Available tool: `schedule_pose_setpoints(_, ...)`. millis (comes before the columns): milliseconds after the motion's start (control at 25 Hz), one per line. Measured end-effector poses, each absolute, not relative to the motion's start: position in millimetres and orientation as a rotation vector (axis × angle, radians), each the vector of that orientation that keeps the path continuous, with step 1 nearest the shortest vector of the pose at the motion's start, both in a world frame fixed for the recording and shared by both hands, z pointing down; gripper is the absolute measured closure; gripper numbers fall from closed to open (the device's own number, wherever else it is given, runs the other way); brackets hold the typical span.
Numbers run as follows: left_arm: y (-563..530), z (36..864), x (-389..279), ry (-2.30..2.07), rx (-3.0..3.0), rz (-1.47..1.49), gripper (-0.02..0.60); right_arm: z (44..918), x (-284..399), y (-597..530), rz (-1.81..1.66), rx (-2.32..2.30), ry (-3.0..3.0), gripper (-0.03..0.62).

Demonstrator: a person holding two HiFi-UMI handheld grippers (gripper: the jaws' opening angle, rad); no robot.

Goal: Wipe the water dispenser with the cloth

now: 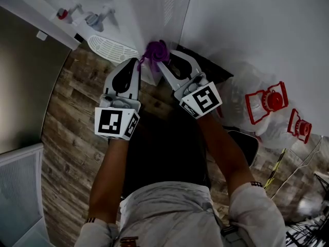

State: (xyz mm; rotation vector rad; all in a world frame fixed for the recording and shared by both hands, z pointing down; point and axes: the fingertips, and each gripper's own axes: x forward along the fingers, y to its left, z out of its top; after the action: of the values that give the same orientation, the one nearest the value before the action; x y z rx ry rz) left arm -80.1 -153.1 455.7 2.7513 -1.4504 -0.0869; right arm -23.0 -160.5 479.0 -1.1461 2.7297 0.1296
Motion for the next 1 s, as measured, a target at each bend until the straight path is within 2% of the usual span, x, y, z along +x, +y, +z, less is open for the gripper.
schedule_pose_setpoints(1000,-149.4,506.1,-78.6,-1.456,2.790,-0.072,0.583,547.5,88.8,-314.9,0.015,-1.619,2.553,0.500)
